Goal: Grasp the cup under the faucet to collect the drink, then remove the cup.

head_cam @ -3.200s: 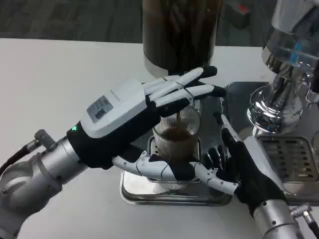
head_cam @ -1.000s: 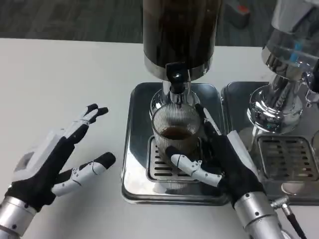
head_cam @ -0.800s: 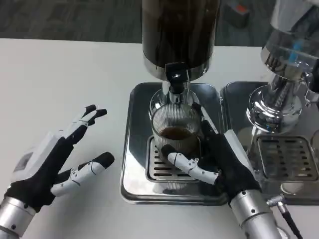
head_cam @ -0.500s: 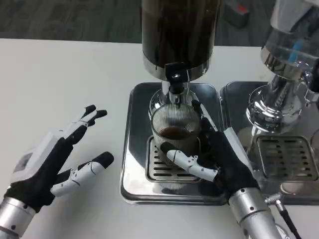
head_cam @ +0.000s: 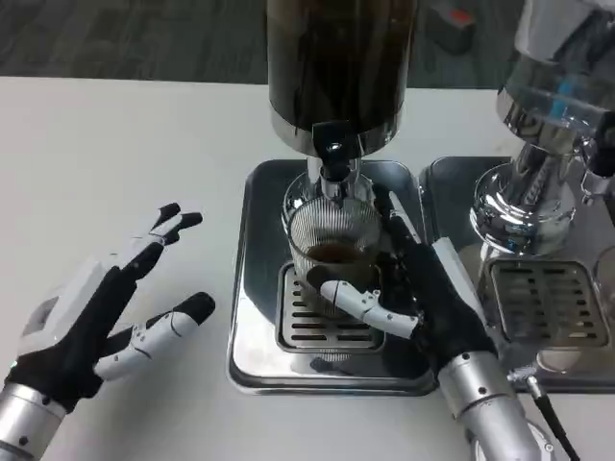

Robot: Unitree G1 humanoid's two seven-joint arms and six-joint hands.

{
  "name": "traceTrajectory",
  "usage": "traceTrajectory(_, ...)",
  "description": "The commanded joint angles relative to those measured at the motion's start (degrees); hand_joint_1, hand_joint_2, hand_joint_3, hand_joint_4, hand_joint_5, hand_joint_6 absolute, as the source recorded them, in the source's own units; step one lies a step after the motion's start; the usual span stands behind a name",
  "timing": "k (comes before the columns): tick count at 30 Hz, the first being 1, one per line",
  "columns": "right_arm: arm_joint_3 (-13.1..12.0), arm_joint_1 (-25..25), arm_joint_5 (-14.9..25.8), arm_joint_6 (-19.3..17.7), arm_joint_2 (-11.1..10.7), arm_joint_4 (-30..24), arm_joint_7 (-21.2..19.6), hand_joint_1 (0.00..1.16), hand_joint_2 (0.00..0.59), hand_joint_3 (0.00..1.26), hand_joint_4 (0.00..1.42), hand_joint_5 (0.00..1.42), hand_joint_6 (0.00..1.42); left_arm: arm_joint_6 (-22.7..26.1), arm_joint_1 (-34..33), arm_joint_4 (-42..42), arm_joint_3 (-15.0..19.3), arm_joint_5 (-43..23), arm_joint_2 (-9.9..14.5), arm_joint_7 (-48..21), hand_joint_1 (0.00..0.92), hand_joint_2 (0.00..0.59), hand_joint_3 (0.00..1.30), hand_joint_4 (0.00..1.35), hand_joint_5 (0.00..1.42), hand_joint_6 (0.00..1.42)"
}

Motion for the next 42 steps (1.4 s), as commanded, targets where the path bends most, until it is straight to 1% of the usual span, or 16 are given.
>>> traceTrajectory(1,0.73,-0.04,0.54,0.45,0.65,1.8,1.51,0.76,0.171,0.0,0.03,0.07,0.28,0.59,0.77,-0.82,-0.04,-0.29,0.29,0.37,0.0,0.155,0.15,0.0,0.15,0.11)
traceTrajectory(4,0.75,0.0,0.5,0.47,0.77,1.93,1.69,0.78,0.165,0.0,0.09,0.13,0.34,0.65,0.93,-0.89,0.01,-0.42,0.37,0.25,0.0,0.155,0.15,0.0,0.15,0.11)
traceTrajectory(9,0.64,0.28,0.46,0.65,1.03,1.88,1.47,0.79,0.172,0.01,0.16,0.2,0.44,0.66,1.07,-1.01,0.14,-0.66,0.42,0.22,0.0,0.155,0.15,0.0,0.15,0.11)
traceTrajectory(20,-0.56,1.55,0.41,0.38,2.1,1.54,-1.47,0.84,0.195,0.23,0.26,0.31,0.6,0.42,0.58,-0.71,-0.3,-0.84,0.28,-0.34,0.0,0.159,0.15,0.0,0.15,0.11)
traceTrajectory(29,-0.91,1.71,0.37,-0.1,2.26,1.49,-2.27,0.85,0.203,0.27,0.29,0.34,0.66,0.6,0.58,-0.51,-0.35,-0.97,0.0,-0.29,0.0,0.159,0.15,0.0,0.15,0.11)
traceTrajectory(34,-1.47,1.86,0.66,-0.96,2.86,1.47,-3.05,0.88,0.202,0.3,0.31,0.37,0.71,0.55,0.23,-0.21,-0.59,-0.93,-0.02,-0.48,0.0,0.159,0.15,0.0,0.15,0.11)
traceTrajectory(39,-1.85,2.35,0.81,-1.99,3.45,0.98,-4.25,0.91,0.197,0.32,0.37,0.41,0.76,0.44,-0.01,0.0,-0.92,-0.95,-0.04,-0.66,0.0,0.159,0.15,0.0,0.15,0.11)
traceTrajectory(41,-2.13,2.57,0.94,-2.4,3.72,0.83,-4.88,0.91,0.198,0.34,0.42,0.46,0.8,0.43,-0.1,0.09,-1.06,-0.92,-0.09,-0.69,0.0,0.159,0.15,0.0,0.15,0.11)
traceTrajectory(42,-2.25,2.78,0.84,-2.76,3.87,0.66,-5.45,0.92,0.199,0.37,0.47,0.51,0.86,0.4,-0.13,0.17,-1.12,-0.88,-0.08,-0.67,0.0,0.159,0.15,0.0,0.15,0.11)
